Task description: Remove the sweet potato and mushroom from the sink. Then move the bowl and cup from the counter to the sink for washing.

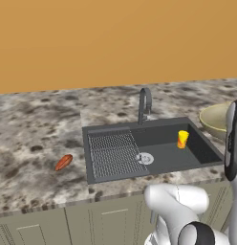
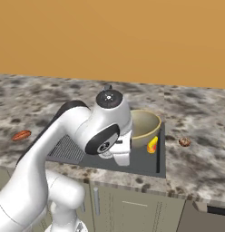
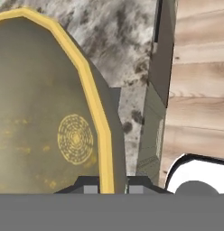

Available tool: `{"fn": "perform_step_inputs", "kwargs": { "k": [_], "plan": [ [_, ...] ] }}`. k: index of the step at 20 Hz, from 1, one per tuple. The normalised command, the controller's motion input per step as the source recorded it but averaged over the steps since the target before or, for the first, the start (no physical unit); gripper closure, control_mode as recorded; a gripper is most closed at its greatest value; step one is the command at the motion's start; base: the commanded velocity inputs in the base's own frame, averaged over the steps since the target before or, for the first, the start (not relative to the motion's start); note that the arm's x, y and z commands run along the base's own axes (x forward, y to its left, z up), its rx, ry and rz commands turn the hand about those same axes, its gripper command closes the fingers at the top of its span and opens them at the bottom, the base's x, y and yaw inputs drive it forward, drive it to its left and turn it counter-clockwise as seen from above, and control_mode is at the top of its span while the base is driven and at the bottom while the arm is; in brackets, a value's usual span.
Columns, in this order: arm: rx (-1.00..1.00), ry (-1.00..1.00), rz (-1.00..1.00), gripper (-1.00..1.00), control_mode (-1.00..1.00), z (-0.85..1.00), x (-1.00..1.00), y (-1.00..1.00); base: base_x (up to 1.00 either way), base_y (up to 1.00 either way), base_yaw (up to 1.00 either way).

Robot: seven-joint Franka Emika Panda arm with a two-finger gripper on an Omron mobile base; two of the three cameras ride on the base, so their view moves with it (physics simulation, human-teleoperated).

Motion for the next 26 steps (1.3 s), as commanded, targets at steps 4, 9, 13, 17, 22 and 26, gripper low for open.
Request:
{"fn": "perform_step_inputs", "kwargs": {
  "k": [4,9,13,17,22,26],
  "plan": [
    [0.03,0.11,0.11,1.0,-1.0,0.0,-0.01,0.3,0.0,0.0,0.0],
    [0.04,0.09,0.09,1.0,-1.0,-0.02,0.0,0.34,0.0,0.0,0.0],
    [0.06,0.05,0.07,1.0,-1.0,-0.06,0.0,0.33,0.0,0.0,0.0],
    [0.05,0.04,0.04,1.0,-1.0,-0.1,0.01,0.33,0.0,0.0,0.0],
    [0.09,0.02,0.05,1.0,-1.0,-0.12,0.0,0.22,0.0,0.0,0.0],
    [0.1,0.06,0.05,1.0,-1.0,-0.17,0.05,0.19,0.0,0.0,0.0]
  ]
}}
